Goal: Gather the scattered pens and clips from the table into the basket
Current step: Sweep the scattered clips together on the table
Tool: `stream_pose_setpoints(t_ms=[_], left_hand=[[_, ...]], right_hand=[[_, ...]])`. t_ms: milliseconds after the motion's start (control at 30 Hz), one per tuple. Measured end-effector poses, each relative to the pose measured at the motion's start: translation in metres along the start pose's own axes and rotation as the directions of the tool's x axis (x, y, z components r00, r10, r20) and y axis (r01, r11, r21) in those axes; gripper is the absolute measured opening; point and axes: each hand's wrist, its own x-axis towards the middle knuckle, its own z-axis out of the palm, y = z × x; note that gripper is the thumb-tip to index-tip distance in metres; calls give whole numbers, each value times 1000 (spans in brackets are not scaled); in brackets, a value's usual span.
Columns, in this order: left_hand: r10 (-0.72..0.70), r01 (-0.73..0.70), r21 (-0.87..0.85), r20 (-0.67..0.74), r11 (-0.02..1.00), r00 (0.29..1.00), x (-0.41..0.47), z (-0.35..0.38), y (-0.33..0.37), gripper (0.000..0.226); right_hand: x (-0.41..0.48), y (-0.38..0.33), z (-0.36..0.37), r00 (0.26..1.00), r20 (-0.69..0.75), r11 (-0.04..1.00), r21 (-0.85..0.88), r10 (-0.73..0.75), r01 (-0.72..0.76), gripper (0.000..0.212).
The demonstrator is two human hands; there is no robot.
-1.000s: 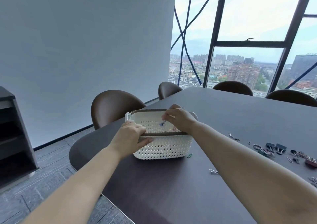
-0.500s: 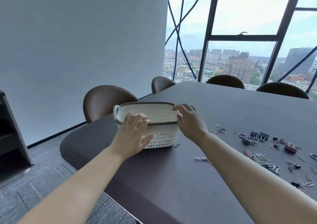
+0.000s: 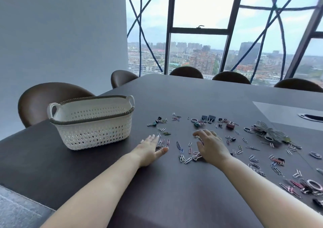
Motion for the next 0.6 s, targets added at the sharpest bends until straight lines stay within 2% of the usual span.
stream_pose_setpoints(t_ms=[133,233,300,367,500,600], left_hand=[[223,-223,-28,0,974,975,0,16,30,81],[272,-271,-88,-2,959,962,1,20,37,102],[237,-239,27,48,971,970,6,21,41,124],[159,-168,151,69,974,985,17,22,47,138],[-4,4,194,-1,981,1000,48,23,54,115],[-61,66,190,-28,980,998,70,19,51,111]], right_hand=[[-18,25,-14,994,36,995,-26,100,-99,39],[-38,43,-21,972,121,977,-95,204,-193,69],[-50,48,-17,925,242,953,-158,293,-260,96],[-54,50,-9,892,297,934,-215,341,-285,108],[-29,57,-3,887,255,921,-175,385,-349,110],[-3,65,3,902,253,936,-136,350,-325,103]])
